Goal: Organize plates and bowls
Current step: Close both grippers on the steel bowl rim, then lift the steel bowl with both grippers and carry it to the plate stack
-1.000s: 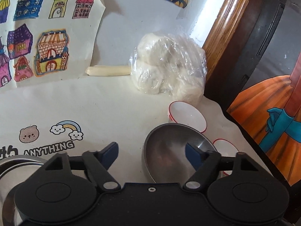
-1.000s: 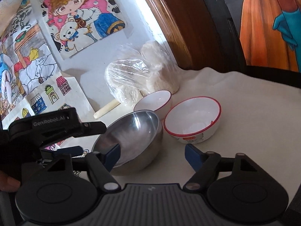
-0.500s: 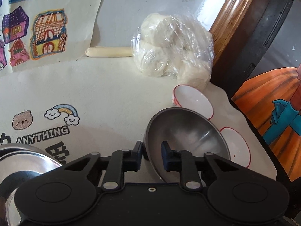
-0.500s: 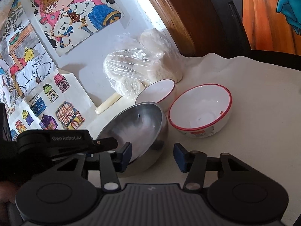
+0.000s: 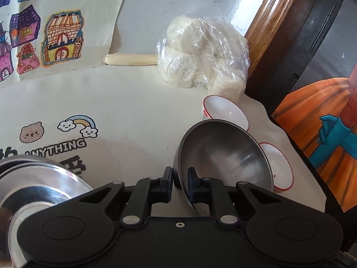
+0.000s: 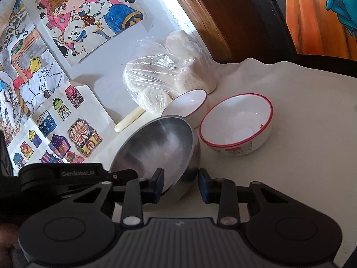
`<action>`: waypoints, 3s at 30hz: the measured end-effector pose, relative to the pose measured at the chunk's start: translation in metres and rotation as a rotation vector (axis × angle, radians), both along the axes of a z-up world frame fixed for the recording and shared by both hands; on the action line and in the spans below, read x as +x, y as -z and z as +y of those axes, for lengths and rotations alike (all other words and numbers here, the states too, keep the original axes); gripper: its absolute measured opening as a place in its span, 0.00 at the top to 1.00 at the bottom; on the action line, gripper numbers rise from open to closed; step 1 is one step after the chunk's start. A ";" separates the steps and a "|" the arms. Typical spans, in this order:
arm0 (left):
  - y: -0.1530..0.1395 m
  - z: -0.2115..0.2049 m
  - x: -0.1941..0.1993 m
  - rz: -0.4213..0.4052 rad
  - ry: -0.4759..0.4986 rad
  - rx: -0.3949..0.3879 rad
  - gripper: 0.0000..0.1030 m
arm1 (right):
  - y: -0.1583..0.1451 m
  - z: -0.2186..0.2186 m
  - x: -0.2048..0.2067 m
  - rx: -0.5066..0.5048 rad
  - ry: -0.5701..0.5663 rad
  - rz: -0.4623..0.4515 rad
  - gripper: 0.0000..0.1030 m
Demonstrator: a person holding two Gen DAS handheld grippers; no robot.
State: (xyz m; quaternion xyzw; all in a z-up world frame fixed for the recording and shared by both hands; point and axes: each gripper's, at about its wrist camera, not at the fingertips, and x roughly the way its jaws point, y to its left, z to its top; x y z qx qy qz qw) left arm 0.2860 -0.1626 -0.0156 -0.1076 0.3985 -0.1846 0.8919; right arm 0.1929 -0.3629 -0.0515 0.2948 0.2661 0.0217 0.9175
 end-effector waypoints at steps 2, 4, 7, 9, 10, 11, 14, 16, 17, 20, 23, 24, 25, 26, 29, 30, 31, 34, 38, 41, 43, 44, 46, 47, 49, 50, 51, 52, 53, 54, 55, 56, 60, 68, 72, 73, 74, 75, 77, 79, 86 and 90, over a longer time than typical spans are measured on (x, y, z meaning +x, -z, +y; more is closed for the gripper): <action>-0.001 0.003 -0.008 -0.001 -0.001 -0.005 0.87 | 0.000 0.000 -0.003 -0.007 0.004 0.005 0.71; -0.003 0.008 -0.017 -0.012 -0.006 -0.019 0.87 | 0.000 0.000 -0.007 -0.009 0.006 0.006 0.74; -0.006 0.015 -0.035 -0.041 -0.008 -0.039 0.87 | -0.002 0.001 -0.018 -0.001 0.001 -0.006 0.76; -0.010 0.018 -0.048 -0.072 -0.003 -0.044 0.87 | -0.002 0.002 -0.028 0.007 -0.001 -0.015 0.78; -0.011 0.020 -0.057 -0.095 -0.001 -0.045 0.87 | -0.003 0.002 -0.032 0.010 -0.001 -0.017 0.79; -0.013 0.022 -0.065 -0.116 0.002 -0.045 0.87 | -0.003 0.003 -0.038 0.011 -0.003 -0.020 0.79; -0.018 0.031 -0.091 -0.177 0.000 -0.047 0.87 | -0.006 0.007 -0.054 0.009 -0.021 -0.026 0.79; -0.020 0.038 -0.107 -0.200 0.000 -0.049 0.87 | -0.008 0.012 -0.067 0.011 -0.036 -0.031 0.79; -0.022 0.041 -0.116 -0.210 -0.002 -0.049 0.87 | -0.009 0.016 -0.074 0.003 -0.044 -0.033 0.79; -0.023 0.054 -0.137 -0.210 -0.015 -0.060 0.87 | -0.014 0.024 -0.091 -0.015 -0.070 -0.035 0.79; -0.020 0.068 -0.154 -0.178 -0.029 -0.081 0.87 | -0.019 0.034 -0.108 -0.038 -0.098 -0.036 0.79; -0.018 0.073 -0.159 -0.163 -0.035 -0.088 0.86 | -0.021 0.037 -0.114 -0.046 -0.109 -0.033 0.79; -0.017 0.077 -0.165 -0.148 -0.039 -0.094 0.86 | -0.022 0.040 -0.118 -0.052 -0.118 -0.030 0.79; -0.014 0.081 -0.169 -0.136 -0.039 -0.099 0.86 | -0.023 0.043 -0.123 -0.055 -0.127 -0.023 0.79; -0.008 0.092 -0.180 -0.097 -0.049 -0.127 0.85 | -0.024 0.049 -0.135 -0.052 -0.141 0.003 0.79; -0.006 0.095 -0.183 -0.082 -0.053 -0.136 0.85 | -0.024 0.050 -0.139 -0.051 -0.144 0.011 0.79; -0.003 0.099 -0.185 -0.067 -0.057 -0.144 0.85 | -0.024 0.051 -0.142 -0.053 -0.146 0.017 0.79; 0.002 0.107 -0.190 -0.034 -0.065 -0.160 0.84 | -0.024 0.055 -0.148 -0.059 -0.154 0.041 0.79; 0.009 0.118 -0.193 0.005 -0.086 -0.168 0.84 | -0.024 0.064 -0.148 -0.066 -0.164 0.057 0.79; 0.013 0.126 -0.190 0.027 -0.105 -0.182 0.84 | -0.024 0.071 -0.144 -0.081 -0.176 0.065 0.79; 0.013 0.129 -0.189 0.030 -0.114 -0.185 0.84 | -0.023 0.075 -0.140 -0.082 -0.183 0.072 0.79; 0.013 0.131 -0.188 0.030 -0.116 -0.186 0.84 | -0.022 0.076 -0.138 -0.080 -0.186 0.077 0.79; 0.013 0.133 -0.187 0.027 -0.118 -0.185 0.83 | -0.020 0.079 -0.134 -0.077 -0.191 0.087 0.79; 0.013 0.134 -0.187 0.029 -0.121 -0.184 0.83 | -0.019 0.080 -0.133 -0.077 -0.192 0.092 0.79; 0.014 0.136 -0.185 0.036 -0.128 -0.187 0.83 | -0.017 0.083 -0.129 -0.080 -0.197 0.102 0.79; 0.014 0.138 -0.184 0.038 -0.129 -0.194 0.84 | -0.017 0.084 -0.128 -0.082 -0.199 0.105 0.79; 0.013 0.139 -0.183 0.038 -0.130 -0.196 0.85 | -0.017 0.085 -0.127 -0.084 -0.203 0.108 0.79; 0.013 0.140 -0.183 0.037 -0.133 -0.197 0.85 | -0.018 0.087 -0.125 -0.088 -0.203 0.109 0.79; 0.012 0.141 -0.182 0.035 -0.136 -0.197 0.85 | -0.018 0.087 -0.124 -0.091 -0.205 0.109 0.79; 0.012 0.142 -0.182 0.033 -0.137 -0.197 0.85 | -0.018 0.088 -0.123 -0.092 -0.210 0.111 0.79; 0.012 0.144 -0.181 0.034 -0.141 -0.198 0.85 | -0.019 0.090 -0.121 -0.094 -0.214 0.112 0.79; 0.012 0.146 -0.179 0.038 -0.145 -0.201 0.85 | -0.019 0.091 -0.119 -0.097 -0.219 0.114 0.79; 0.013 0.153 -0.176 0.051 -0.161 -0.201 0.85 | -0.021 0.099 -0.111 -0.103 -0.237 0.115 0.79; 0.009 0.171 -0.168 0.044 -0.193 -0.218 0.85 | -0.021 0.119 -0.095 -0.120 -0.279 0.126 0.79; 0.013 0.180 -0.158 0.062 -0.216 -0.226 0.85 | -0.022 0.129 -0.082 -0.116 -0.301 0.124 0.79; 0.014 0.183 -0.155 0.070 -0.222 -0.230 0.85 | -0.023 0.131 -0.079 -0.119 -0.305 0.120 0.79; 0.016 0.185 -0.152 0.077 -0.229 -0.232 0.85 | -0.024 0.135 -0.074 -0.120 -0.311 0.117 0.79; 0.017 0.188 -0.149 0.081 -0.237 -0.232 0.85 | -0.025 0.137 -0.070 -0.119 -0.315 0.115 0.79; 0.019 0.194 -0.143 0.088 -0.257 -0.227 0.85 | -0.027 0.145 -0.060 -0.119 -0.329 0.111 0.80; 0.020 0.201 -0.138 0.093 -0.275 -0.229 0.85 | -0.028 0.152 -0.052 -0.120 -0.346 0.107 0.81; 0.015 0.224 -0.131 0.108 -0.315 -0.248 0.85 | -0.028 0.171 -0.034 -0.100 -0.406 0.123 0.81; 0.013 0.233 -0.135 0.112 -0.324 -0.266 0.83 | -0.026 0.175 -0.033 -0.083 -0.430 0.137 0.81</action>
